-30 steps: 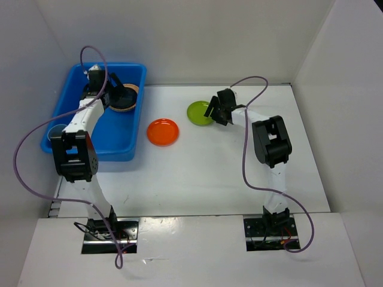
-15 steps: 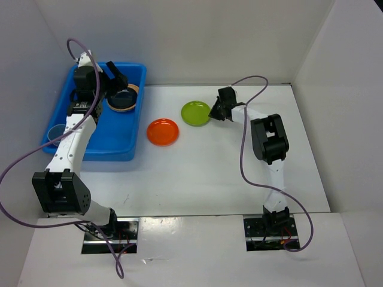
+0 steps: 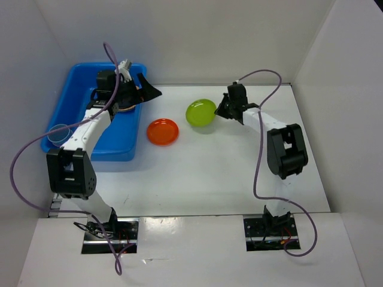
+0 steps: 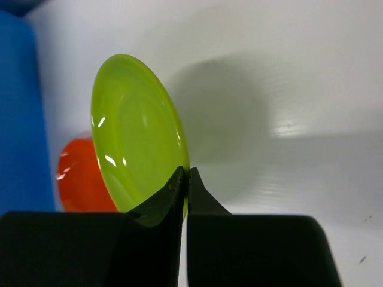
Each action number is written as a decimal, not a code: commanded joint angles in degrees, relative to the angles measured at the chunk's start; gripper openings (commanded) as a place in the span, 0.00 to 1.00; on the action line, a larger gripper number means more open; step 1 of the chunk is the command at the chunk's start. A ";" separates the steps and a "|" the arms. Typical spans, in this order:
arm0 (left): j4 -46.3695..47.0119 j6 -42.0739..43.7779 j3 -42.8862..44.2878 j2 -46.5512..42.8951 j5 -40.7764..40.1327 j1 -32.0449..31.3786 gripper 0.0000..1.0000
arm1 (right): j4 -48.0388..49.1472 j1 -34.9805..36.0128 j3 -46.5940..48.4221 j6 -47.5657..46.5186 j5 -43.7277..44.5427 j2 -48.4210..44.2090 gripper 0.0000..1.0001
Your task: Place the mixed dishes into the plastic bin
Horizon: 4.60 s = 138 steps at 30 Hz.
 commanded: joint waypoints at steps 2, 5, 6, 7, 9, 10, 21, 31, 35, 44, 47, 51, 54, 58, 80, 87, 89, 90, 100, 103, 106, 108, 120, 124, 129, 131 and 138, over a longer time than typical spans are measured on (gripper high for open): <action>5.44 -2.57 3.18 5.93 13.74 -0.93 1.00 | 5.30 1.06 -1.97 -3.29 -1.28 -13.45 0.00; 10.80 -4.33 3.18 7.95 18.66 -2.16 1.00 | 5.84 2.38 -3.38 -4.44 -1.97 -18.12 0.00; 10.81 -4.33 3.88 8.57 19.30 -2.77 1.00 | 5.84 3.08 -3.90 -4.44 -2.76 -19.09 0.00; 10.81 -4.86 4.41 9.79 20.17 -2.77 1.00 | 6.45 3.87 -3.91 -4.96 -2.77 -19.97 0.00; 10.81 -4.86 5.64 11.12 22.54 -3.82 1.00 | 6.45 4.40 -3.91 -4.96 -2.77 -22.17 0.00; 10.81 -4.86 6.34 11.99 22.55 -3.83 1.00 | 6.45 5.27 -3.91 -5.49 -2.77 -22.70 0.00; 16.62 -8.82 6.25 13.23 25.81 -6.19 0.98 | 5.84 7.65 -3.91 -6.02 -4.44 -24.46 0.00; 9.58 -4.95 10.39 16.04 27.83 -7.34 0.60 | 5.84 8.71 -2.07 -7.07 -6.29 -23.41 0.00; 8.26 -4.95 11.53 16.04 26.34 -7.34 0.09 | 5.31 8.71 -1.54 -7.60 -6.29 -22.88 0.03; 10.28 -11.09 9.08 8.32 13.71 1.87 0.00 | 4.08 8.71 -3.20 -7.60 -2.87 -24.45 0.60; 12.57 -15.14 6.18 3.93 8.07 8.64 0.00 | 5.48 8.71 -4.96 -6.99 -2.86 -25.26 0.83; 14.49 -19.61 3.45 1.72 -6.15 15.32 0.00 | 7.59 9.32 -6.37 -6.99 -7.86 -21.05 0.89; 18.18 -24.71 1.61 3.63 -11.27 18.32 0.00 | 7.59 11.07 -5.06 -8.12 -11.19 -14.90 0.87; 18.72 -28.06 2.13 9.09 -13.21 19.03 0.00 | 4.88 12.58 -0.93 -9.80 -11.83 -7.78 0.85; 14.77 -29.29 11.88 32.22 -24.02 14.90 0.19 | 1.18 18.47 7.95 -11.47 -10.16 8.31 0.84; 8.35 -26.13 14.79 34.07 -24.90 14.89 0.87 | 0.65 18.47 9.80 -11.47 -9.63 10.43 0.84; 8.35 -24.73 13.21 32.40 -26.74 14.89 0.99 | 0.65 18.47 9.80 -10.94 -9.63 10.95 0.83; 7.65 -24.20 12.51 30.48 -28.32 14.89 0.99 | 0.65 18.47 10.32 -10.94 -9.63 11.48 0.83; -5.35 -8.48 14.25 16.76 -29.30 14.37 0.99 | 1.17 18.47 12.53 -9.10 -9.01 14.12 0.80; -8.35 -3.20 14.87 11.93 -31.41 13.75 0.99 | 0.56 18.47 13.84 -8.04 -7.88 15.34 0.79; -9.67 -0.47 14.00 6.57 -33.07 13.75 0.99 | -0.05 18.47 15.07 -7.43 -7.87 16.40 0.73; -9.67 0.41 12.51 2.78 -33.08 13.75 0.99 | -0.05 18.47 15.07 -6.81 -7.87 16.40 0.70; -7.47 2.87 6.08 -8.65 -26.50 13.75 0.99 | -4.26 18.47 20.78 -4.00 -6.83 21.41 0.14; -6.86 2.87 4.59 -9.80 -21.58 13.75 0.99 | -4.27 18.47 20.27 -2.94 -2.43 19.84 0.02; -5.02 1.56 4.06 -9.80 -11.59 13.75 0.99 | -4.80 18.47 14.56 -4.09 5.13 10.46 0.01; -2.21 1.03 2.58 -9.80 -4.82 13.75 0.99 | -3.93 16.72 10.71 -4.70 5.66 6.75 0.01; 2.19 0.84 3.28 -4.09 19.29 9.20 1.00 | 1.26 15.92 1.19 -6.90 4.96 -10.91 0.01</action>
